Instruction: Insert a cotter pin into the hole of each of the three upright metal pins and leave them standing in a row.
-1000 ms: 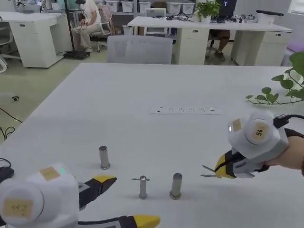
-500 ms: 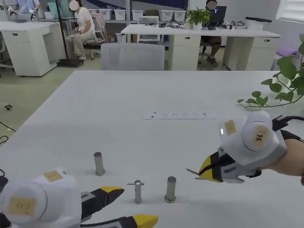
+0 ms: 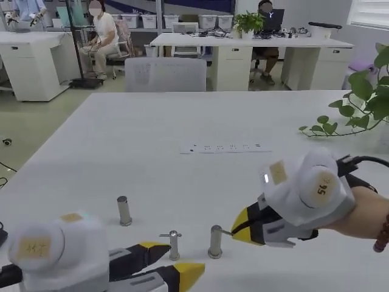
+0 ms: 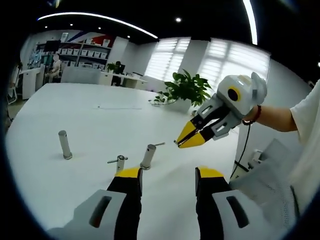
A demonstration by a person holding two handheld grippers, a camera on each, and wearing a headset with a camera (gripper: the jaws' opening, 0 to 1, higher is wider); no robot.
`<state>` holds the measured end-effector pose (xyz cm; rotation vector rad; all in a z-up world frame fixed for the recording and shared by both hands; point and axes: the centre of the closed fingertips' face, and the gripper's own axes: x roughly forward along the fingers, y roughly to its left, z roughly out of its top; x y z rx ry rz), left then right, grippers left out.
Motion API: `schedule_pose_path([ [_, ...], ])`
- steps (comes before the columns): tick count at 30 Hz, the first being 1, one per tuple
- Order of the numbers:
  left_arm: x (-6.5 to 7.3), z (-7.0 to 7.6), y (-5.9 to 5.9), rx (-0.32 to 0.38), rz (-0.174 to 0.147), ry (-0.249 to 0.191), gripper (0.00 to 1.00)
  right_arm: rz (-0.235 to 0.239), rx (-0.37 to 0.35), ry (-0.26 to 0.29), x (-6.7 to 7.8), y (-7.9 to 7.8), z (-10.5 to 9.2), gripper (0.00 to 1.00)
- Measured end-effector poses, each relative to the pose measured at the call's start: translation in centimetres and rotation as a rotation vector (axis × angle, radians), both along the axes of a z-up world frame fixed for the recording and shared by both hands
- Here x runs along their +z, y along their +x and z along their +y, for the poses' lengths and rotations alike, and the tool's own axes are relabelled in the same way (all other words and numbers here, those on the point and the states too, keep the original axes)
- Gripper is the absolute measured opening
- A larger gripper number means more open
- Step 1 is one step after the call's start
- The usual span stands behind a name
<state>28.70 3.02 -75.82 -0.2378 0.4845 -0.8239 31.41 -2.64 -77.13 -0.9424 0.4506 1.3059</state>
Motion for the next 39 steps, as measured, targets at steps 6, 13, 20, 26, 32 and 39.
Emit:
schedule_pose_path([
  [6,0.0,-0.6,0.0,0.000,0.055,-0.053,0.33,-0.001,0.035,0.006,-0.2,-1.0,1.2,0.03],
  [13,-0.3,-0.9,-0.3,0.001,0.111,-0.083,0.27,-0.008,0.067,0.016,-0.3,-2.0,2.4,0.03],
  [20,-0.5,-1.0,-0.5,0.013,0.170,-0.133,0.22,-0.016,0.111,0.015,-0.7,-3.2,3.5,0.03],
  [26,-0.9,-0.9,-0.6,0.018,0.198,-0.139,0.12,-0.014,0.120,0.013,-1.0,-3.7,3.9,0.03],
  [32,-1.3,-0.8,-0.8,0.025,0.225,-0.137,0.05,-0.015,0.121,0.016,-1.1,-3.9,4.2,0.03],
  [39,-1.5,-0.9,-1.0,0.032,0.246,-0.145,0.02,-0.015,0.130,0.008,-1.2,-4.2,4.4,0.03],
])
